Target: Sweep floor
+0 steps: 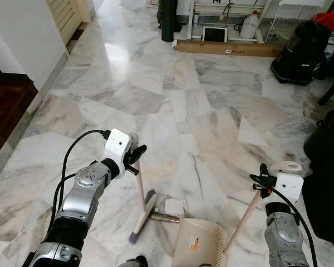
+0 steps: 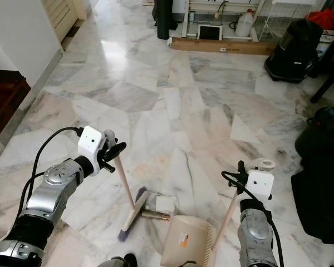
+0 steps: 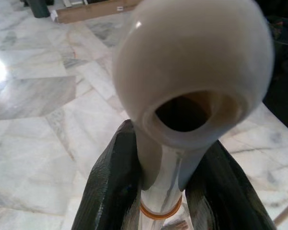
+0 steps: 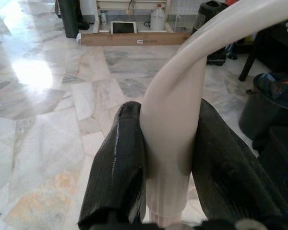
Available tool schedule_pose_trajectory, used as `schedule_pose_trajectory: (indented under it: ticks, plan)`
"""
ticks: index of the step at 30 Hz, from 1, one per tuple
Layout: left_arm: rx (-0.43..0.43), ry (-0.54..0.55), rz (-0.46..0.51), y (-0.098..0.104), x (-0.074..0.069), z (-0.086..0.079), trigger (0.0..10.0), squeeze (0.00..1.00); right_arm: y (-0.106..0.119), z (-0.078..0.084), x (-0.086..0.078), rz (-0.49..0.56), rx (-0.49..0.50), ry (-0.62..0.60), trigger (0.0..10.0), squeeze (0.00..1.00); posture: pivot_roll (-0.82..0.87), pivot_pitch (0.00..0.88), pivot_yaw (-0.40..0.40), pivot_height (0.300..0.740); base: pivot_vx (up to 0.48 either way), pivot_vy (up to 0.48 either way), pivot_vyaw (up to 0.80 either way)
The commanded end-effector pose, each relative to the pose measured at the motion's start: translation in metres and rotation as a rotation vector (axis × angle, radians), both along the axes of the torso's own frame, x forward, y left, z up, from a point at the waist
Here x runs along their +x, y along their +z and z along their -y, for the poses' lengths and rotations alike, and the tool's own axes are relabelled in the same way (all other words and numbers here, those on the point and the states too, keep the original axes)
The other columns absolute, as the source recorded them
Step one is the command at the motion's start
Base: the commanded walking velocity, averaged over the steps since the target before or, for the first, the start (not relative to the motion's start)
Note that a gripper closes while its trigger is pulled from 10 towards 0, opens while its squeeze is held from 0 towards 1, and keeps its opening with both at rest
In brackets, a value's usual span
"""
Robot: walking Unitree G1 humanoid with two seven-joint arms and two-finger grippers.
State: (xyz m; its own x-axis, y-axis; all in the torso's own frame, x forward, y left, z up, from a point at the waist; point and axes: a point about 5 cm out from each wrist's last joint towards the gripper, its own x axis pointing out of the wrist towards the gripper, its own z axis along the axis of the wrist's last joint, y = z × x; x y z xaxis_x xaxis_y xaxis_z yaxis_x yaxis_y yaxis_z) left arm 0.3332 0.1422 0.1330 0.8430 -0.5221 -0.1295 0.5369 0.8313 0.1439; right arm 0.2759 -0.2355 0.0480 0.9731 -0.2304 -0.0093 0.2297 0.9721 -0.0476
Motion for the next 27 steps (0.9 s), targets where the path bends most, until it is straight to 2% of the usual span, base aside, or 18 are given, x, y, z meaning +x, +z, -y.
schedule_pose_trajectory:
  ticks: [1, 11, 17, 21, 27]
  plan:
    - [-0.009, -0.030, -0.061, -0.009, -0.006, 0.001, 10.0, 0.00, -0.001, 0.002, -0.001, -0.010, -0.013, -0.001, 10.0, 0.00, 0.08, 0.147, -0.002, 0.740, 0.000, 0.000, 0.00]
    - [-0.074, -0.111, -0.081, 0.003, -0.007, 0.008, 10.0, 0.00, 0.000, 0.002, 0.001, -0.007, -0.015, 0.003, 10.0, 0.00, 0.08, 0.155, -0.004, 0.740, 0.000, 0.000, 0.00]
    - [-0.072, -0.118, -0.086, 0.004, -0.008, 0.009, 10.0, 0.00, -0.002, 0.001, -0.001, -0.013, -0.019, 0.009, 10.0, 0.00, 0.08, 0.163, -0.004, 0.740, 0.000, 0.000, 0.00]
    - [-0.107, -0.129, -0.095, 0.007, -0.010, 0.012, 10.0, 0.00, -0.003, 0.000, -0.002, -0.016, -0.017, 0.009, 10.0, 0.00, 0.08, 0.165, -0.003, 0.740, 0.000, 0.000, 0.00]
    - [-0.115, -0.152, -0.100, 0.009, -0.010, 0.015, 10.0, 0.00, -0.003, -0.002, -0.001, -0.015, -0.015, 0.015, 10.0, 0.00, 0.08, 0.160, -0.001, 0.740, 0.000, 0.000, 0.00]
